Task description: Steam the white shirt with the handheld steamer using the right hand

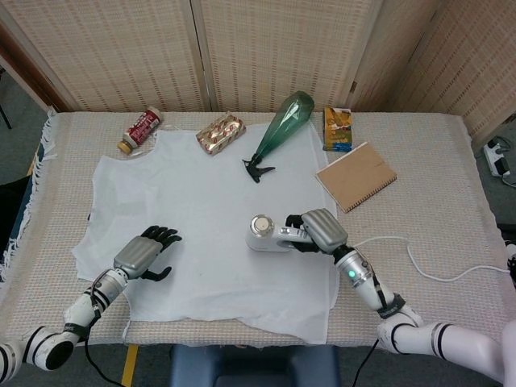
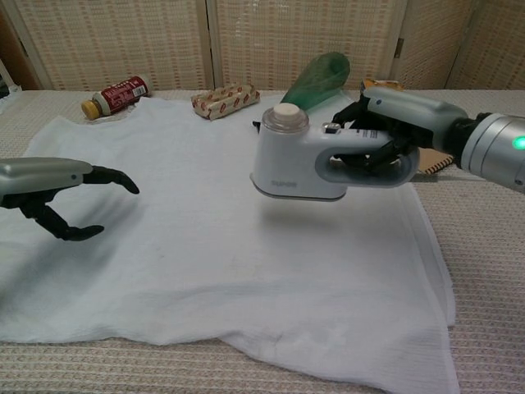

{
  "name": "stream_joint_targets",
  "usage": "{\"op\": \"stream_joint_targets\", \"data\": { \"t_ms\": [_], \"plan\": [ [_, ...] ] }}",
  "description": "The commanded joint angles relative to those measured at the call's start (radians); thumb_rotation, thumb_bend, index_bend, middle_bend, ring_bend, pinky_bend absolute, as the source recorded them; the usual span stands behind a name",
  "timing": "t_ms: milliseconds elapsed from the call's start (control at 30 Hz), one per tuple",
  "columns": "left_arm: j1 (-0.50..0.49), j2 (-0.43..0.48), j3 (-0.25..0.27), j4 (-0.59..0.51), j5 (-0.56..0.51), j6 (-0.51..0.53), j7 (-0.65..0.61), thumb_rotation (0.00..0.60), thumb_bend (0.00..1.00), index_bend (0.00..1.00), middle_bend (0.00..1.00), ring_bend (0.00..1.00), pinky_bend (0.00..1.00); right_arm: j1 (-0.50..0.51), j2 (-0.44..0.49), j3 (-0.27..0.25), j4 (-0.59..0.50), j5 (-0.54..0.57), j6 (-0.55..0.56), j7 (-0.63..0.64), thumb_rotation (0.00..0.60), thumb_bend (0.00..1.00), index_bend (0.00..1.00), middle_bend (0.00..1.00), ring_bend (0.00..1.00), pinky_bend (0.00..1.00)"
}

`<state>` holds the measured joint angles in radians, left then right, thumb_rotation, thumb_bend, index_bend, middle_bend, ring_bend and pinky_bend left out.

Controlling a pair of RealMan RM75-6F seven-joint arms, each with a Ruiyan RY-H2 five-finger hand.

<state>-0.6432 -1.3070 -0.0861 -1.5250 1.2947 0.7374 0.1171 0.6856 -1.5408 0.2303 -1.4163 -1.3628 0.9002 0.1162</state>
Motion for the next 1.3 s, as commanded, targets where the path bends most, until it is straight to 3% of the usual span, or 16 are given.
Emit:
{"op": "stream_joint_targets", "data": {
  "t_ms": [33,333,567,1067,1300],
  "plan": [
    [-0.012,-0.031,0.016,0.011,-0.053,-0.017,0.043,0.458,0.45,0.15,0.09,0.0,0.0,0.041,-0.059,0.011,0.054,0.033,-0.033,-0.024,0.6,0.86,0.72,0.72,0.81,0.93],
    [-0.016,-0.057,0.042,0.024,-0.074,-0.024,0.043,0.456,0.45,0.15,0.09,0.0,0.0,0.099,-0.189,-0.008,0.19,0.029,-0.05,-0.056,0.6,0.86,0.72,0.72,0.82,0.93],
    [-0.025,-0.054,0.054,0.02,-0.071,-0.035,0.025,0.461,0.45,0.14,0.09,0.0,0.0,0.107,-0.224,-0.055,0.284,-0.026,-0.023,-0.078,0.6,0.86,0.73,0.72,0.82,0.93],
    [-0.026,-0.041,0.067,0.014,-0.047,-0.015,-0.015,0.453,0.45,0.14,0.09,0.0,0.0,0.042,-0.143,-0.064,0.373,0.017,0.017,-0.064,0.6,0.87,0.73,0.72,0.82,0.93],
    [-0.024,-0.034,0.073,0.003,-0.043,-0.004,-0.019,0.457,0.45,0.14,0.09,0.0,0.0,0.008,-0.076,-0.048,0.336,0.034,0.053,-0.04,0.6,0.87,0.73,0.72,0.82,0.93]
  ]
}}
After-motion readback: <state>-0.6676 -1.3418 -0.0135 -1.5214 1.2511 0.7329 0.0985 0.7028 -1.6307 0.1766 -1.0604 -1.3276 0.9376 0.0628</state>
